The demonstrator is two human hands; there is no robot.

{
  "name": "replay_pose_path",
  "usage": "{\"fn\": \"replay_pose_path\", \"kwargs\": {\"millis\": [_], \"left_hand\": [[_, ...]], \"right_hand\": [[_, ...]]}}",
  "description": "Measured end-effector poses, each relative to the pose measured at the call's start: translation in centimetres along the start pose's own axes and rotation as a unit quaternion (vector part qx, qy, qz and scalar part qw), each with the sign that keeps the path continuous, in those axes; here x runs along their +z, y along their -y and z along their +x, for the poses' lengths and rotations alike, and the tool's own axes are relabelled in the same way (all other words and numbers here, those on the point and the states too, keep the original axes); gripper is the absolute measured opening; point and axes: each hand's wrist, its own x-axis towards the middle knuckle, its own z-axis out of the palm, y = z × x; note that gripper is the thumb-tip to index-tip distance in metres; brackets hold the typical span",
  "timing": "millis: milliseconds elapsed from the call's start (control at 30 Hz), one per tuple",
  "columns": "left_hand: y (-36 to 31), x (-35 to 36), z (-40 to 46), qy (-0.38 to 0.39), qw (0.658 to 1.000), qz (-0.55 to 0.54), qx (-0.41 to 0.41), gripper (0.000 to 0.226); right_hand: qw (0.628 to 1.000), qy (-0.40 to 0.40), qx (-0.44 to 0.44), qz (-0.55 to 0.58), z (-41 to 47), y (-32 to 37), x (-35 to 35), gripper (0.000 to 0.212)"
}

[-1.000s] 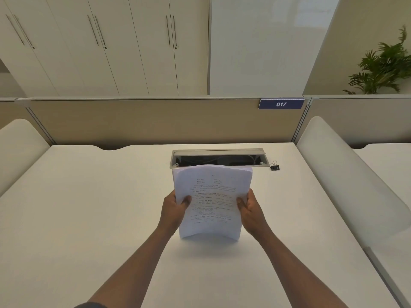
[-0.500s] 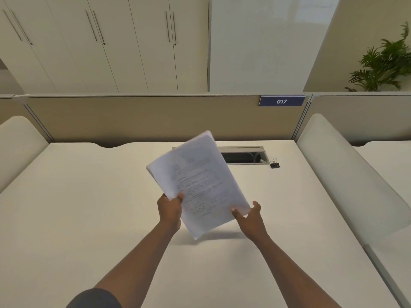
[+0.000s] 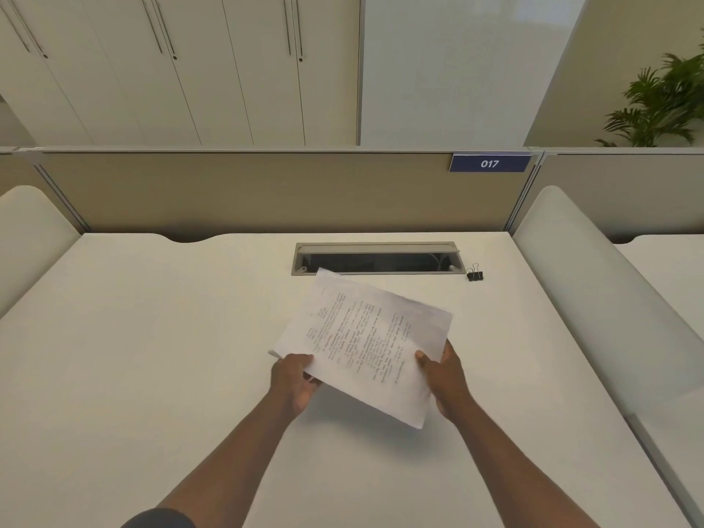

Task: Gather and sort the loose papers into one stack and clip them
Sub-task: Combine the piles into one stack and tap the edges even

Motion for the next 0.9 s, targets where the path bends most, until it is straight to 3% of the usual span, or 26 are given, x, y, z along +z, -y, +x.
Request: {"fn": "replay_pose_path", "kwargs": {"millis": [133,300,400,467,600,767,900], "left_hand": [[-2.6,-2.7,0.8,0.012,0.991,0.132,0.019,0.027],[-3.8,-2.6,1.3,0.057,0.939,0.338,0.038,0.025],[-3.3,-1.9,1.5,0.025,0.918,0.380,0.111,0.013],[-2.6,-1.6,1.4,0.003,0.890,0.419,0.181,0.017],[-1.3,-1.5,0.9,-0.009,0.864,0.419,0.279,0.007],[-0.8,-1.1,-0.4,-0.008,0.843,0.436,0.316,0.038],[-1.3,-0.6,-1.6,-0.007,0.797,0.445,0.409,0.050]], "right_hand": [[0.996,0.014,0.010,-0.088,0.9,0.6,-2.3,0.038],[0.988,0.036,-0.001,-0.151,1.3,1.3,-3.1,0.038],[0.983,0.025,-0.031,-0.178,1.4,1.5,-2.7,0.035],[0.978,0.016,-0.074,-0.194,1.1,1.6,-2.4,0.035],[0.976,-0.030,-0.122,-0.177,0.4,1.8,-2.2,0.020],[0.969,-0.052,-0.154,-0.184,-0.4,1.5,-2.0,0.036],[0.946,-0.081,-0.241,-0.202,-1.5,2.3,-1.9,0.048]]}}
